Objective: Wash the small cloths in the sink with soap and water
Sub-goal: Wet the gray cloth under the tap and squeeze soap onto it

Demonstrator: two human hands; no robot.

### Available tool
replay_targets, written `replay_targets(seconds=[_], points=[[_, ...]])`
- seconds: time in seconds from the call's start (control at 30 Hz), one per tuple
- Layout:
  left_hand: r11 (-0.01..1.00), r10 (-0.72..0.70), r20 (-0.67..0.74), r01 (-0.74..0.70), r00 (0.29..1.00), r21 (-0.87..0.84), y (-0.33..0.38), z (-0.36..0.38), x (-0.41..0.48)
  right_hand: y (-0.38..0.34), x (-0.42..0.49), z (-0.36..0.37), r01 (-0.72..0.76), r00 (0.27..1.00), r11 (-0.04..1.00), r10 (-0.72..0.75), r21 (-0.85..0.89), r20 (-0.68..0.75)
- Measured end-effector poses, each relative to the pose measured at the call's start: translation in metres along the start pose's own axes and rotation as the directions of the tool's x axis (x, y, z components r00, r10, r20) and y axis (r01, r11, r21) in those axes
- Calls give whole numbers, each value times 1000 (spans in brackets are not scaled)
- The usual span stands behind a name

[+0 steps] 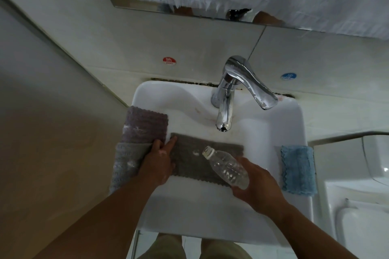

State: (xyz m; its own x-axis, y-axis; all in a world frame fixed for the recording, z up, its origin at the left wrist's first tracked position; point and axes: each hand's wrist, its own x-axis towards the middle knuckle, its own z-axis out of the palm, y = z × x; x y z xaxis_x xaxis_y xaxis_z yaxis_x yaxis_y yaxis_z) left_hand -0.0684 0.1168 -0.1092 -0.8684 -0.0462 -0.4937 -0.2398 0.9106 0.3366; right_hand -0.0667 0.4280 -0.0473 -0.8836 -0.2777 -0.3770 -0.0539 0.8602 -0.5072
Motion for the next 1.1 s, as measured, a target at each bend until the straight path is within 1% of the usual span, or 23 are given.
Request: replay_targets(seconds=[0.13, 0.2, 0.27, 0.47, 0.57, 0.63, 0.83, 0.97, 1.1], points=[[1000, -2, -8, 2, 1000, -24, 2, -2, 0, 0, -3, 2, -47, 994, 995, 56, -93, 97], [999, 1, -12, -2, 1000, -36, 3, -2, 0, -1, -4, 3, -67, 989, 990, 82, -124, 119], [999, 1, -8, -1, 1000, -45, 3, -3, -1, -2, -3, 4, -81, 988, 986, 98, -147, 116], [999, 28, 7, -29, 1000, 30, 5, -5, -3, -3, -3, 4, -86, 988, 979, 107, -186, 110], [999, 10, -3, -10, 1000, -36, 4, -5, -2, -4, -3, 4, -83, 987, 976, 109, -203, 119], [999, 2, 10, -2, 1000, -32, 4, -4, -2, -4, -3, 3, -84, 986, 974, 111, -210, 122], [997, -7, -13, 6, 1000, -71, 5, -5, -4, -2, -4, 0, -67, 987, 968, 99, -240, 123], [998, -8, -8, 8, 1000, -56, 6, -6, -3, -2, -5, -1, -53, 991, 973, 80, -226, 109], [997, -8, -6, 8, 1000, -80, 6, -5, -3, -1, -8, -1, -22, 997, 986, 35, -164, 74]])
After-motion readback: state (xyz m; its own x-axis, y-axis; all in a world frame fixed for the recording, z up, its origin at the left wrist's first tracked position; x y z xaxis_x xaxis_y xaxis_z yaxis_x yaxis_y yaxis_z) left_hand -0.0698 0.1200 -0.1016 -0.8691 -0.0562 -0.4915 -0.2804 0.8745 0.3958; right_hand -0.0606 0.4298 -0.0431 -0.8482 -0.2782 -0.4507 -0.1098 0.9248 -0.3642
